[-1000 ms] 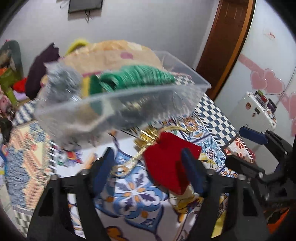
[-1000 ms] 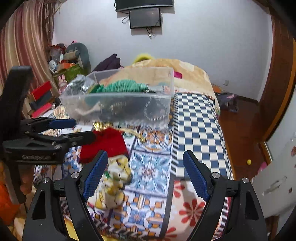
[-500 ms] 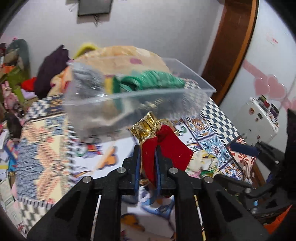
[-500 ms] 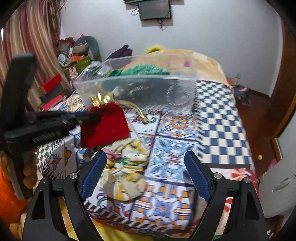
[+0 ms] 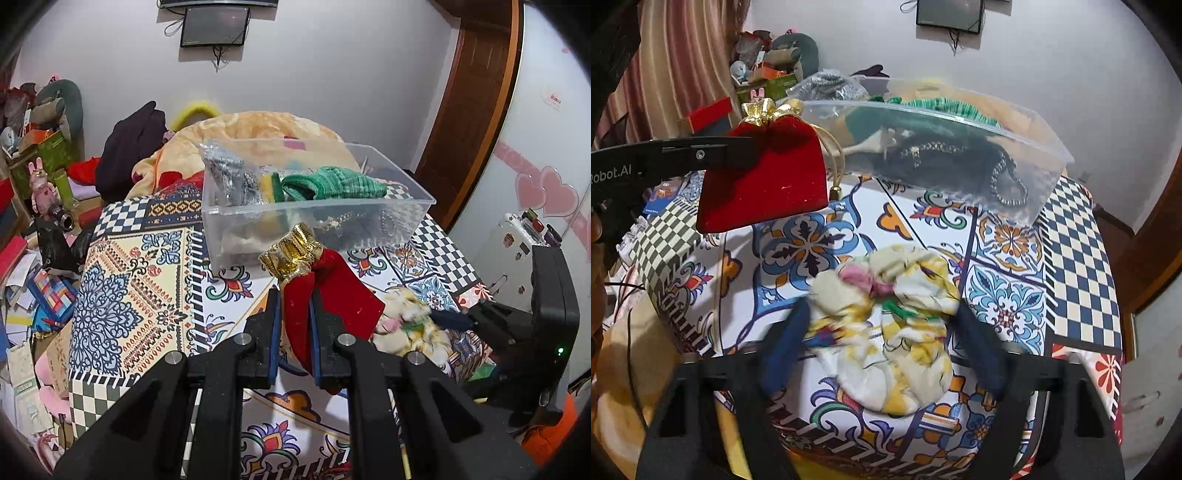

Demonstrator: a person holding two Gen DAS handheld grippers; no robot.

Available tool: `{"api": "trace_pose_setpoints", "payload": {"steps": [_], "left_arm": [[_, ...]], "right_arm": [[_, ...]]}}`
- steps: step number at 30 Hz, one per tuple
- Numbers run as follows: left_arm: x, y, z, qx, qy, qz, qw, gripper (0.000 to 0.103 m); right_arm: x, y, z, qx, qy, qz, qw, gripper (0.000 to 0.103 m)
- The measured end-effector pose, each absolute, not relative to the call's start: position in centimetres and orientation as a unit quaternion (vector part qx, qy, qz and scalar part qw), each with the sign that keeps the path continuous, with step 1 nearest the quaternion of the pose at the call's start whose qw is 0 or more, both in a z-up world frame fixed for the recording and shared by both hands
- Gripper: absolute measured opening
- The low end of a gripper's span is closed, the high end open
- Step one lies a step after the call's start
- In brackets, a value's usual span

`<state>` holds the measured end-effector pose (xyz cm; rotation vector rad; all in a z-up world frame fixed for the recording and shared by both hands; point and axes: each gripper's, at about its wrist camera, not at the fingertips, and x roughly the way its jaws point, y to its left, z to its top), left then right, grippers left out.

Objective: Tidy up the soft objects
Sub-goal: 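Grasp the red velvet pouch with the left tool while the right tool grasps the floral scrunchie, then drop the red pouch and floral scrunchie into the clear box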

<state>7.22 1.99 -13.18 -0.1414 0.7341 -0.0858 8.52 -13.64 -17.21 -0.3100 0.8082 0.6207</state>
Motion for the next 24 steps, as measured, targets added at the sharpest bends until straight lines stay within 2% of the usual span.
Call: {"api": "trace_pose_setpoints", "payload": {"steps": [1,2,6,24], "left_arm": [[7.2,2.0,-13.0,-0.069,0.356,-0.042,0.931,0.013],[7.2,2.0,-12.8,-0.069,0.353,-0.042,0.932,0.013],[7.3,2.0,-11.7,-0.066,0.337,-0.042,0.938,0.013],[12.1,2.3,-6.3,-0.043,0.25,-0.026,0.967,0.013]], "right_arm": [[8.6,-13.9,-17.1,-0.144,0.385,0.296,0.862,0.034],[8.8,-14.1,-17.0,-0.136,0.387,0.296,0.863,0.029],[9.0,-14.6,-15.8,-0.131,0.366,0.285,0.876,0.023],[14.1,-15.4,-7.1,-0.077,0.248,0.255,0.932,0.022]]}}
